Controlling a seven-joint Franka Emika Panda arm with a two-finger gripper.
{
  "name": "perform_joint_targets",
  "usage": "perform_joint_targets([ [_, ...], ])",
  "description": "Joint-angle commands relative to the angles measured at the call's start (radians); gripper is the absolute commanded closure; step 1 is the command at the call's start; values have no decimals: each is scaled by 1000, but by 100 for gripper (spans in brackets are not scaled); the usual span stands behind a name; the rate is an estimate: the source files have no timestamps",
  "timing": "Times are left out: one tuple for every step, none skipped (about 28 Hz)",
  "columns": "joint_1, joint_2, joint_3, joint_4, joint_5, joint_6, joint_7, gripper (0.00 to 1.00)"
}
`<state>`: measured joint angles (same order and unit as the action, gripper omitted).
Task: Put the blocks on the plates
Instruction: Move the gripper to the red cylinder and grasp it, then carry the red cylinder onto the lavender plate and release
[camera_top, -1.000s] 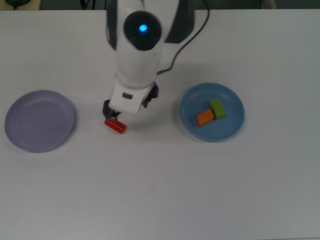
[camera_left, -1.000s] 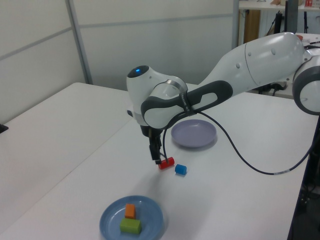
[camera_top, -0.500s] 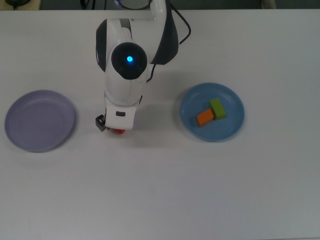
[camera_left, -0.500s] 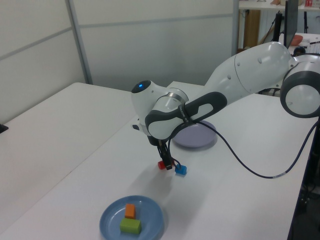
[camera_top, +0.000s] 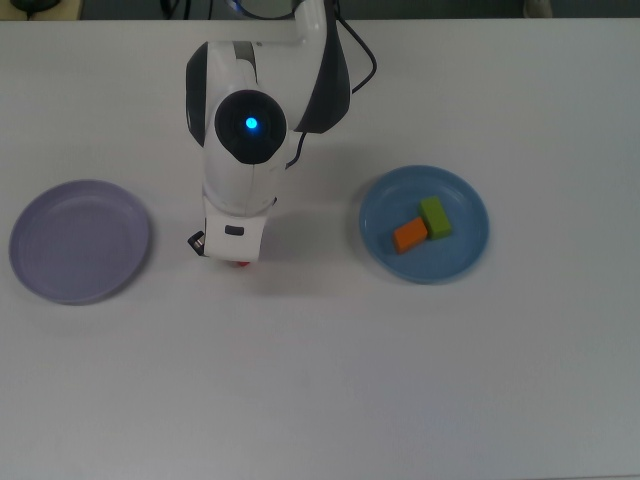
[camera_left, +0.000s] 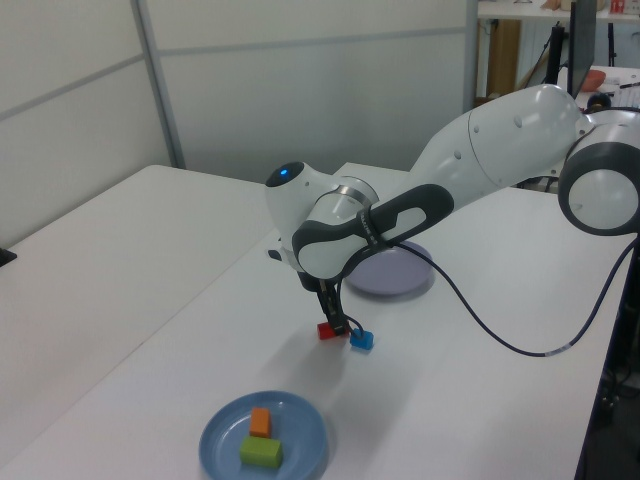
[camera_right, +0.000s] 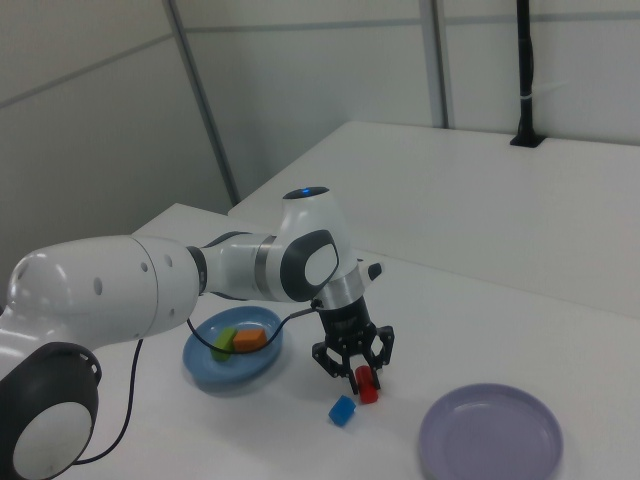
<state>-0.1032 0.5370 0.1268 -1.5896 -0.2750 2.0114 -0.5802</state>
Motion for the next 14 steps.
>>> perform_joint_targets([
  [-4,6,2,-4,-23,23,-16,70],
  [-6,6,2,-4,-23,23,-16,75],
  [-7,5,2,-3,-20,21,-15,75],
  [-12,0,0,-3,-16,21,-15,75],
  [-19,-5,0,-1,-15,21,-15,75],
  [-29,-9,2,2,-12,21,-16,75],
  [-53,-18,2,31,-3,20,-20,75],
  [-65,-22,2,48,0,17,-23,75],
  [-76,-25,4,60,3,10,-24,75],
  [-88,-26,4,66,7,10,-24,75],
  [-102,-31,2,68,11,10,-24,75],
  [-133,-35,4,69,16,12,-33,75],
  [-150,-35,4,71,16,15,-42,75],
  [-162,-34,4,74,17,18,-55,75],
])
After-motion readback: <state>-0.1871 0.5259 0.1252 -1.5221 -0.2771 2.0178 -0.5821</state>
